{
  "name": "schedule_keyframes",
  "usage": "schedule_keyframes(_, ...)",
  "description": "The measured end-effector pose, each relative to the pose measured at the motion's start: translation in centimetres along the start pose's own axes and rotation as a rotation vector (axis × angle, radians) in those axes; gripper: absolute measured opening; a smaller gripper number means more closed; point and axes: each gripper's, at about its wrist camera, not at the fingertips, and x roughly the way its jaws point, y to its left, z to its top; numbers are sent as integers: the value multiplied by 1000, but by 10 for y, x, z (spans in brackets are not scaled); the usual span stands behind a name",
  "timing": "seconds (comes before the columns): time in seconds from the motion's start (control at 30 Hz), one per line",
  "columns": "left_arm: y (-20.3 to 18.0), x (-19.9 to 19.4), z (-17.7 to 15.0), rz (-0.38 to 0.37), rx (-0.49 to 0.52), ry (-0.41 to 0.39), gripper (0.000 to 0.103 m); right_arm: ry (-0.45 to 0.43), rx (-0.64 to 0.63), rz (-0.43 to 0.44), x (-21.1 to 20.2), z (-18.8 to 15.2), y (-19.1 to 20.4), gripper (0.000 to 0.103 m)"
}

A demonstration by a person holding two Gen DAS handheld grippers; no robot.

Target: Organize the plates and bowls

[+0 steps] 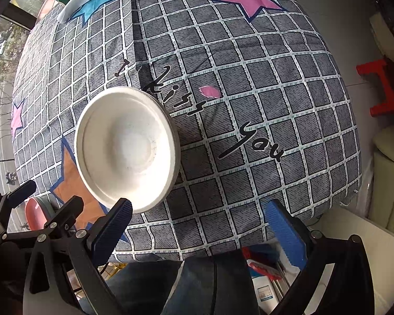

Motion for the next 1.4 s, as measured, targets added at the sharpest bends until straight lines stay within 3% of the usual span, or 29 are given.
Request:
schedule_keyframes(0.9, 3, 51, 38, 25, -117, 63, 103, 73, -44, -20, 13, 42, -18, 102)
schedule_keyframes(1.4, 18, 93, 92, 38, -152, 99, 103, 103, -77, -26, 35, 79, 4, 102)
